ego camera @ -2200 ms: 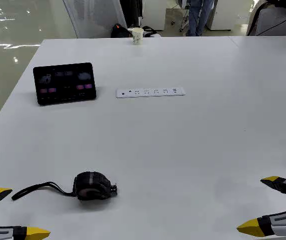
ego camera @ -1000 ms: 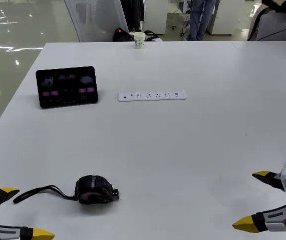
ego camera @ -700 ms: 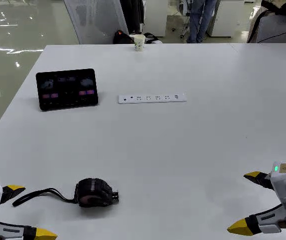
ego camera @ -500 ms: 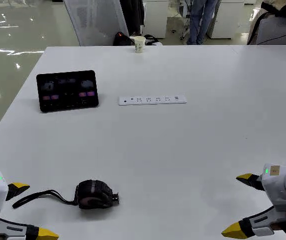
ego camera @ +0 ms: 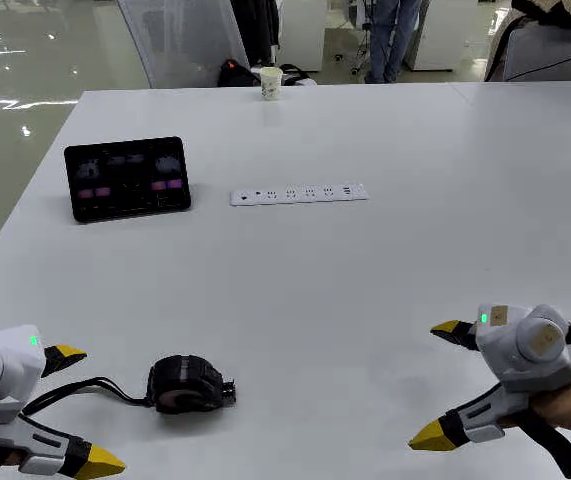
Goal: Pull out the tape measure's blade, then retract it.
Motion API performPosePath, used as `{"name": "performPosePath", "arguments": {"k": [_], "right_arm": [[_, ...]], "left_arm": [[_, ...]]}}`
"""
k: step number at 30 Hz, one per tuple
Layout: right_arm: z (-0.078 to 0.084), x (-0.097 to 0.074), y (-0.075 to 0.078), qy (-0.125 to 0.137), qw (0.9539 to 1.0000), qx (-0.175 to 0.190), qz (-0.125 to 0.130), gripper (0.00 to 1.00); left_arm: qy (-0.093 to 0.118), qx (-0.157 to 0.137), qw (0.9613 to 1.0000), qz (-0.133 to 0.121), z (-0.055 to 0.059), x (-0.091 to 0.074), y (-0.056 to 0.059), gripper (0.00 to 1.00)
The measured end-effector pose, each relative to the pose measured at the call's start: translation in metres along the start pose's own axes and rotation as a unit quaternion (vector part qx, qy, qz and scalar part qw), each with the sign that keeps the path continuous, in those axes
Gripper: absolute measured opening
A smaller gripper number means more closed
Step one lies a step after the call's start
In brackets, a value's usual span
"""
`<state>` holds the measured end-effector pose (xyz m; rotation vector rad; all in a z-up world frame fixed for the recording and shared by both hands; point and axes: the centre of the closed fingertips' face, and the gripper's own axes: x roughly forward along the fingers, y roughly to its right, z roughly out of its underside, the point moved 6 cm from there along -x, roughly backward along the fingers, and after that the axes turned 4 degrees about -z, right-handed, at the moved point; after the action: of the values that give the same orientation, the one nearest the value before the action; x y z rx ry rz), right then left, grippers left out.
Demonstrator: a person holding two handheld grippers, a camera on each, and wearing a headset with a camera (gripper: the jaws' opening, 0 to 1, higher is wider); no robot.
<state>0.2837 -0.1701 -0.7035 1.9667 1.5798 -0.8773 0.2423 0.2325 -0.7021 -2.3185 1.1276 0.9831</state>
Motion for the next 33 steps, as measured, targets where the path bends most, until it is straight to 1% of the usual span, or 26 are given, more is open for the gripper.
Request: {"name": "performPosePath", "arguments": {"k": [4,8,11,12,14,16,19,21,23,25,28,31,33], "right_arm": [[-0.011,0.011,0.003,0.002,0.9999,-0.013,-0.011,0.99],[-0.019,0.023,0.005,0.002,0.9997,-0.018,-0.019,0.99],[-0.026,0.031,0.005,0.004,0.9994,-0.022,-0.026,0.99],[-0.028,0.035,0.005,0.005,0.9993,-0.022,-0.030,0.99],[-0.030,0.042,0.004,0.007,0.9991,-0.023,-0.036,0.99],[-0.032,0.046,0.003,0.004,0.9989,-0.024,-0.040,0.99],[-0.035,0.052,0.002,0.005,0.9986,-0.025,-0.047,0.99],[-0.036,0.057,0.000,0.001,0.9983,-0.023,-0.054,0.99],[-0.037,0.062,-0.001,-0.001,0.9980,-0.026,-0.058,0.99],[-0.039,0.066,-0.003,-0.004,0.9976,-0.027,-0.063,0.99],[-0.042,0.072,-0.004,-0.004,0.9972,-0.028,-0.069,0.99],[-0.048,0.079,-0.006,-0.001,0.9967,-0.030,-0.075,0.99],[-0.053,0.084,-0.007,-0.002,0.9963,-0.034,-0.079,0.99]], "left_arm": [[0.002,0.024,0.9997,0.008,-0.011,0.005,0.000,0.99],[0.000,0.033,0.9994,0.010,-0.019,0.009,-0.003,0.99],[-0.004,0.037,0.9992,0.013,-0.024,0.014,-0.003,0.99],[-0.012,0.038,0.9991,0.013,-0.025,0.017,-0.004,0.99],[-0.029,0.063,0.9976,-0.005,-0.026,0.021,-0.009,0.99],[-0.030,0.058,0.9979,0.002,-0.030,0.025,-0.007,0.99],[-0.027,0.061,0.9977,0.006,-0.036,0.029,-0.006,0.99],[-0.035,0.058,0.9976,0.015,-0.037,0.032,-0.005,0.98],[-0.035,0.070,0.9969,0.014,-0.039,0.035,-0.005,0.98],[-0.039,0.074,0.9963,0.016,-0.042,0.038,-0.004,0.97],[-0.041,0.085,0.9952,0.025,-0.045,0.042,-0.001,0.93],[-0.045,0.093,0.9940,0.035,-0.047,0.049,0.000,0.92],[-0.048,0.101,0.9929,0.040,-0.047,0.054,-0.001,0.91]]}}
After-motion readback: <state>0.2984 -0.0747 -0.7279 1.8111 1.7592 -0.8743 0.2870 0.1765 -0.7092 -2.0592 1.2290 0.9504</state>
